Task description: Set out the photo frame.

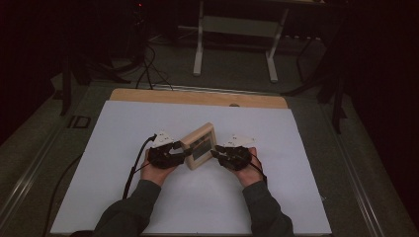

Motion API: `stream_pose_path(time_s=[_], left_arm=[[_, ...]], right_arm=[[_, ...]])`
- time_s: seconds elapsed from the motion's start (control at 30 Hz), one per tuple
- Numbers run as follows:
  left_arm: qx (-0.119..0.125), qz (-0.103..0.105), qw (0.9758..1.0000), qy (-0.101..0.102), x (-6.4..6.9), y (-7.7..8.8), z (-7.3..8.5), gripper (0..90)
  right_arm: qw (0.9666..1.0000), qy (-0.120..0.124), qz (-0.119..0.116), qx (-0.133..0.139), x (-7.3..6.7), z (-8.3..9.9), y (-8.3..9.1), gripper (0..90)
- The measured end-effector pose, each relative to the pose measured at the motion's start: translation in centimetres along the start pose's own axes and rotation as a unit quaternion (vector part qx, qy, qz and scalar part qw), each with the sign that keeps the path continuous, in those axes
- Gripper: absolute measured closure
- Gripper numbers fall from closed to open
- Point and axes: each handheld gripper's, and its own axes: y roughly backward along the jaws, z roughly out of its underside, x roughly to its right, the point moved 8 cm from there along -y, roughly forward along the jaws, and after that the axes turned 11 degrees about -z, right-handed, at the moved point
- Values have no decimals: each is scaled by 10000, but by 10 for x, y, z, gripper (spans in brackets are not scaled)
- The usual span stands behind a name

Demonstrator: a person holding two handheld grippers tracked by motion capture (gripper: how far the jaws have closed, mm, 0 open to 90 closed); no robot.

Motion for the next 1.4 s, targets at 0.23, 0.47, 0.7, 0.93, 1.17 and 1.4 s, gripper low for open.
stream_pose_path(time_s=[0.23,0.47,0.7,0.93,1.17,1.4], left_arm=[[-27,90,9999,78,0,0,0,553],[-46,189,9998,96,0,0,0,566],[-55,229,9997,-52,2,0,-2,583],[-82,191,9995,-239,1,0,-4,584],[-49,-174,9992,-370,3,-1,-4,563],[-51,-521,9984,-211,3,-4,-5,548]], right_arm=[[9999,-66,126,50,8,-2,3,673],[9997,-135,189,62,16,-2,4,667],[9995,-142,236,126,19,-7,6,647],[9995,-131,251,170,20,-10,6,625],[9993,-141,273,201,22,-10,6,609],[9993,-145,272,207,22,-11,6,598]])
